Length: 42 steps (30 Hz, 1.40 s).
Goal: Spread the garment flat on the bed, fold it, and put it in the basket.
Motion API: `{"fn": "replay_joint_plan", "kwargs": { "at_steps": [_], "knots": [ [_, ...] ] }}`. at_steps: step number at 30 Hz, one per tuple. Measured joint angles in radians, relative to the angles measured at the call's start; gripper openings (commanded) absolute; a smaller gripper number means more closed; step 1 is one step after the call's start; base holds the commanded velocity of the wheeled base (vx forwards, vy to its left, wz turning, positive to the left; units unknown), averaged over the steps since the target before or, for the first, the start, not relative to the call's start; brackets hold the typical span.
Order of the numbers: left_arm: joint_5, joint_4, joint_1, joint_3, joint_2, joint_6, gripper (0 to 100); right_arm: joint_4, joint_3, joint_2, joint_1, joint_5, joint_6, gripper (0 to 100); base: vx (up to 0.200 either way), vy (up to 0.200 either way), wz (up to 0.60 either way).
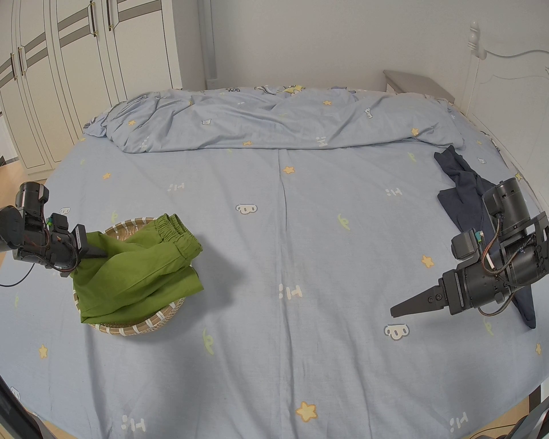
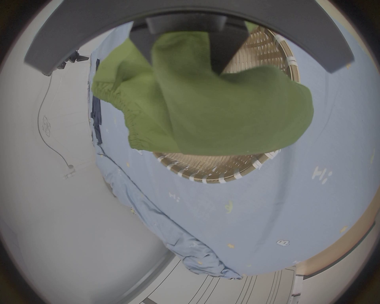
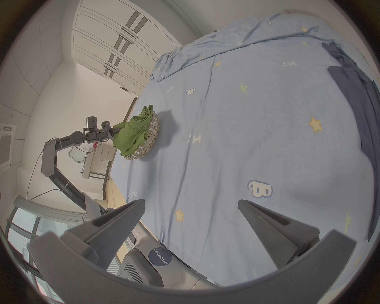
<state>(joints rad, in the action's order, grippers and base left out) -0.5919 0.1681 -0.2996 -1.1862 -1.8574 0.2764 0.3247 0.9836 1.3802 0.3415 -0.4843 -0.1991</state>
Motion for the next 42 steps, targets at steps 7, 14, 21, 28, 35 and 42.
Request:
{"fn": "replay_joint_plan", "kwargs": {
  "at_steps": [7, 14, 21, 28, 35, 42],
  "knots": [
    [0.043, 0.02, 0.021, -0.007, -0.063, -0.04, 0, -0.001, -0.002, 0.001, 0.004, 0.0, 0.0, 100, 0.0, 0.0, 0.0],
    [0.131, 0.022, 0.042, -0.008, -0.106, -0.052, 0, -0.001, -0.002, 0.001, 0.011, 0.0, 0.0, 100, 0.0, 0.0, 0.0],
    [0.214, 0.017, 0.056, -0.011, -0.12, -0.047, 0, -0.001, -0.003, 0.001, 0.013, 0.0, -0.001, 100, 0.0, 0.0, 0.0],
    [0.296, 0.013, 0.087, -0.006, -0.097, -0.04, 100, -0.001, -0.007, 0.002, 0.014, 0.0, 0.0, 100, 0.0, 0.0, 0.0],
    [0.31, 0.018, 0.095, 0.003, -0.026, -0.041, 100, -0.001, -0.007, 0.002, 0.014, 0.0, 0.0, 100, 0.0, 0.0, 0.0],
    [0.351, 0.019, 0.09, 0.021, 0.096, -0.047, 100, -0.001, -0.007, 0.001, 0.014, 0.0, 0.0, 100, 0.0, 0.0, 0.0]
  ]
}}
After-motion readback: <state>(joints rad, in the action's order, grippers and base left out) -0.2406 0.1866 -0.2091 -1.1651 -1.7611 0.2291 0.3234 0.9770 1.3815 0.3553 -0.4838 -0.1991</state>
